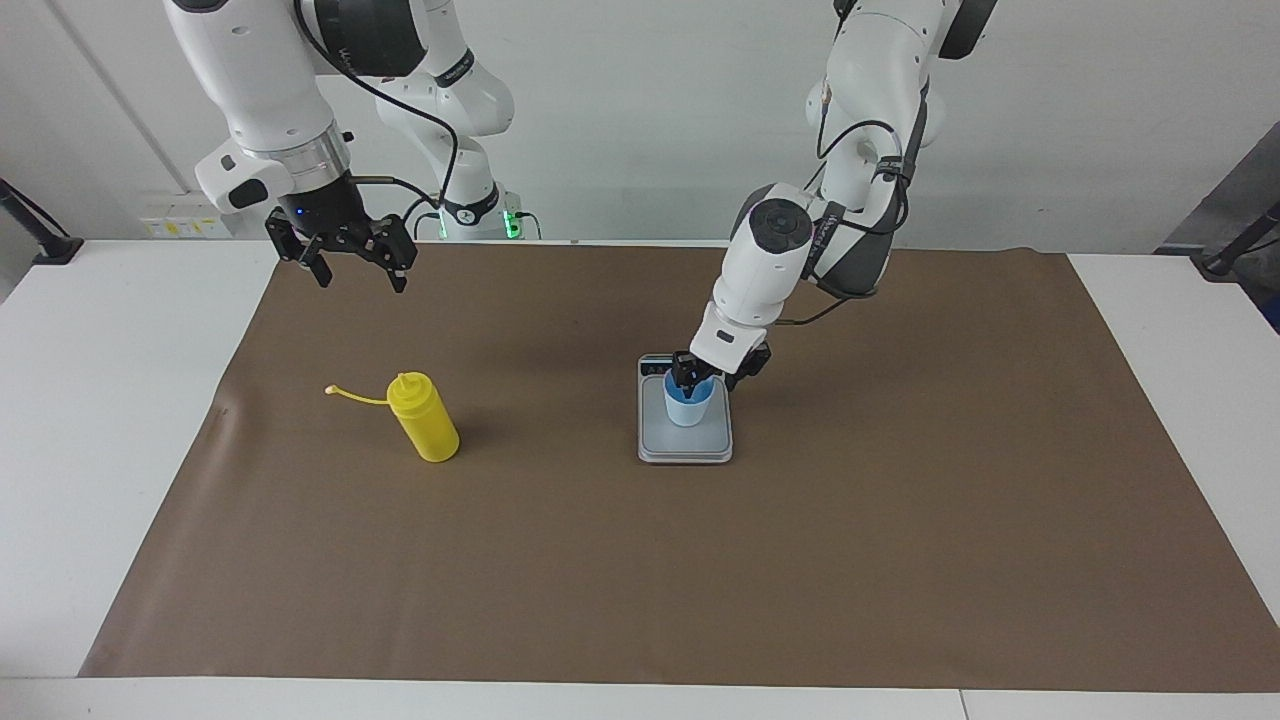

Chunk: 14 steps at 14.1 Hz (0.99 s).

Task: Pour seasoning into cup on scale with both arms
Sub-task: 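Release the cup on the scale and withdraw the left gripper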

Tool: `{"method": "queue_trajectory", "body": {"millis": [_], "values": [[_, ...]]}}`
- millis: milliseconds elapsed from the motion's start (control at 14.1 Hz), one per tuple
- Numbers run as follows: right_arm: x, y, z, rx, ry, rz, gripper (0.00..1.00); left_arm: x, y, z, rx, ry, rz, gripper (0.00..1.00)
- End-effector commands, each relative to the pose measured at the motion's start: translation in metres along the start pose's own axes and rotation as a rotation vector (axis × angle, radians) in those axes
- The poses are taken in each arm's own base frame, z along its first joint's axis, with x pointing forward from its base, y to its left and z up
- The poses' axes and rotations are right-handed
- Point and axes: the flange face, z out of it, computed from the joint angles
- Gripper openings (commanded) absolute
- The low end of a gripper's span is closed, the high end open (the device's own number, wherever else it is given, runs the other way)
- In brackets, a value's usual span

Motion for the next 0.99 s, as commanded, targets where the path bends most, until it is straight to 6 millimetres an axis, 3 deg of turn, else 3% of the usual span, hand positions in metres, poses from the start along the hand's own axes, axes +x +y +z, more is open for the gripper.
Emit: {"method": "queue_trajectory", "body": {"millis": [0,284,497,923], "values": [[-0.001,0.002,0.001,-0.004,-0.008,0.016,1.0,0.005,-0.008,-0.023,0.048,0.029,0.011,1.0],[-0.002,0.002,0.0,-0.004,-0.007,0.016,1.0,0.019,-0.04,-0.079,0.073,0.082,-0.007,1.0],[-0.001,0.002,0.001,-0.004,-0.008,0.016,1.0,0.023,-0.063,-0.109,0.114,0.052,0.074,1.0],[-0.001,0.002,0.001,-0.004,-0.008,0.013,1.0,0.041,-0.156,-0.172,0.159,0.008,0.225,1.0]]}}
